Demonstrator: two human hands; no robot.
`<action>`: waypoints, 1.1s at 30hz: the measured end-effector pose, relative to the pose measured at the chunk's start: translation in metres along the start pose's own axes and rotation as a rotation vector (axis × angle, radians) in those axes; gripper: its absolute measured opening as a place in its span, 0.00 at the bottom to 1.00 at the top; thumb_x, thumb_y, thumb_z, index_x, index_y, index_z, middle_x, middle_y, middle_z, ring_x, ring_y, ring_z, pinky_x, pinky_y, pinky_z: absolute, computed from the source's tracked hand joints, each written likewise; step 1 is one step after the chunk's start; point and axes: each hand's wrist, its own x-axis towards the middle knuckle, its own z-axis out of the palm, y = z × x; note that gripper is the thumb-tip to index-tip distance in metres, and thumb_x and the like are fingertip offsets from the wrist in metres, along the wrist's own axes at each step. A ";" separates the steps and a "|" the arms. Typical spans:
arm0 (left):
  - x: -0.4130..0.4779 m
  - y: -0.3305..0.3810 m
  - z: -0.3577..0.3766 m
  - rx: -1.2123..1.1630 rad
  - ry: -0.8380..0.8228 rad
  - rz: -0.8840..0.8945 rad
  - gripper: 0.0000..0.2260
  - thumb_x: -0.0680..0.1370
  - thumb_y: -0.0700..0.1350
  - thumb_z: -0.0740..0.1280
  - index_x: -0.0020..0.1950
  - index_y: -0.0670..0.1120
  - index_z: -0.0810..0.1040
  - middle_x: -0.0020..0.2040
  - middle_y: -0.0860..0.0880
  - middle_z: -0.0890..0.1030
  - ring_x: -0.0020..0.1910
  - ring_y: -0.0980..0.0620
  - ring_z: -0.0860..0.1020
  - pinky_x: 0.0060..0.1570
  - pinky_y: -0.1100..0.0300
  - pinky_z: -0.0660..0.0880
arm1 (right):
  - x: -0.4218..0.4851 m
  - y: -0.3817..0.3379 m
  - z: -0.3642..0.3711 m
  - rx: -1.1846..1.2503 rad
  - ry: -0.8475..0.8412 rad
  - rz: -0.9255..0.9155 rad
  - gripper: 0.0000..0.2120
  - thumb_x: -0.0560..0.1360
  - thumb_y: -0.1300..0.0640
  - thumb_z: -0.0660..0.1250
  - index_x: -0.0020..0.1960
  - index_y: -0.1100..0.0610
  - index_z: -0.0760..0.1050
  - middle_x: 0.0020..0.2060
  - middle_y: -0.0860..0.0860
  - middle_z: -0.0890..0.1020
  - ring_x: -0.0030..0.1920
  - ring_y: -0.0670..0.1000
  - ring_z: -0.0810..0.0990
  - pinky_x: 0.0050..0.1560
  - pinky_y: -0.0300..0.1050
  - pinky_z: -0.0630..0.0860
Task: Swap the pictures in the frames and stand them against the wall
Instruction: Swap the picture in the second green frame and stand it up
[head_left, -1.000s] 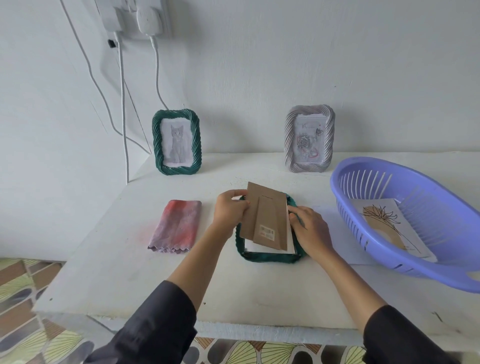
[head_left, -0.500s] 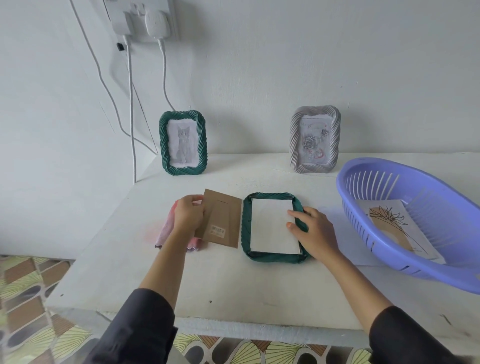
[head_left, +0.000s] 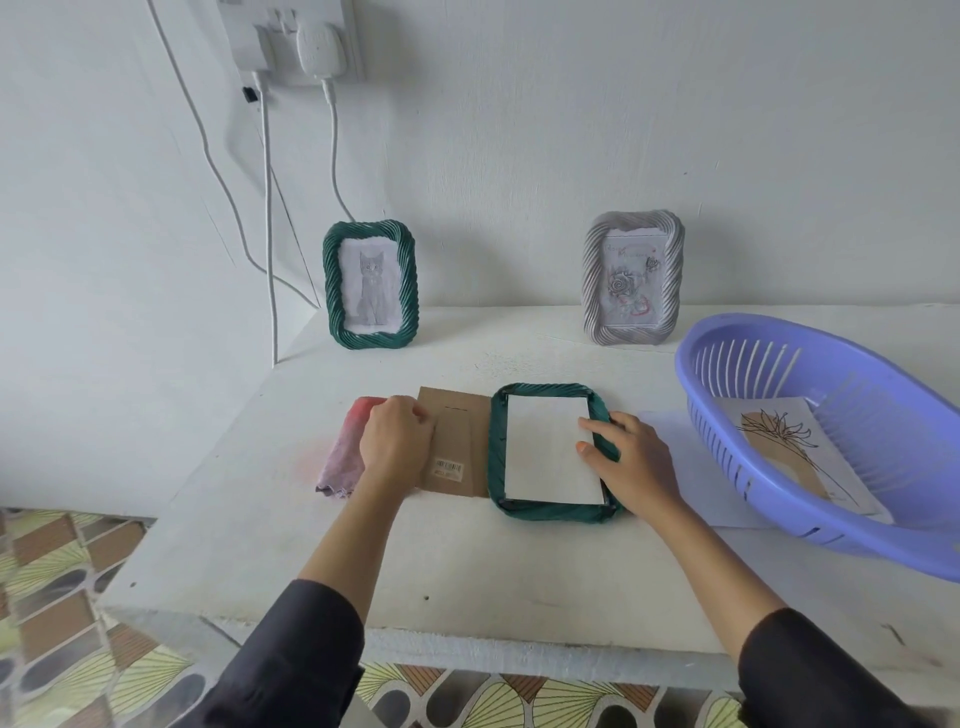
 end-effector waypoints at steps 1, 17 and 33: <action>0.000 -0.001 0.000 0.003 -0.013 0.001 0.09 0.74 0.41 0.63 0.49 0.45 0.82 0.47 0.46 0.83 0.42 0.47 0.78 0.35 0.59 0.69 | 0.000 0.000 0.000 -0.003 -0.002 0.001 0.17 0.76 0.50 0.63 0.64 0.47 0.73 0.66 0.50 0.70 0.69 0.50 0.65 0.67 0.45 0.60; -0.006 -0.018 -0.007 -0.006 -0.034 0.068 0.14 0.78 0.35 0.58 0.55 0.44 0.81 0.53 0.43 0.82 0.46 0.40 0.80 0.37 0.46 0.80 | 0.002 0.003 0.003 0.007 0.005 0.005 0.17 0.76 0.49 0.63 0.64 0.46 0.73 0.66 0.50 0.71 0.68 0.51 0.65 0.67 0.45 0.61; -0.045 0.052 0.042 0.363 -0.132 0.218 0.19 0.77 0.57 0.61 0.56 0.43 0.78 0.58 0.45 0.74 0.61 0.44 0.69 0.60 0.54 0.65 | 0.003 0.005 0.004 -0.011 0.009 0.000 0.18 0.76 0.47 0.61 0.65 0.45 0.72 0.67 0.50 0.70 0.69 0.50 0.65 0.68 0.46 0.62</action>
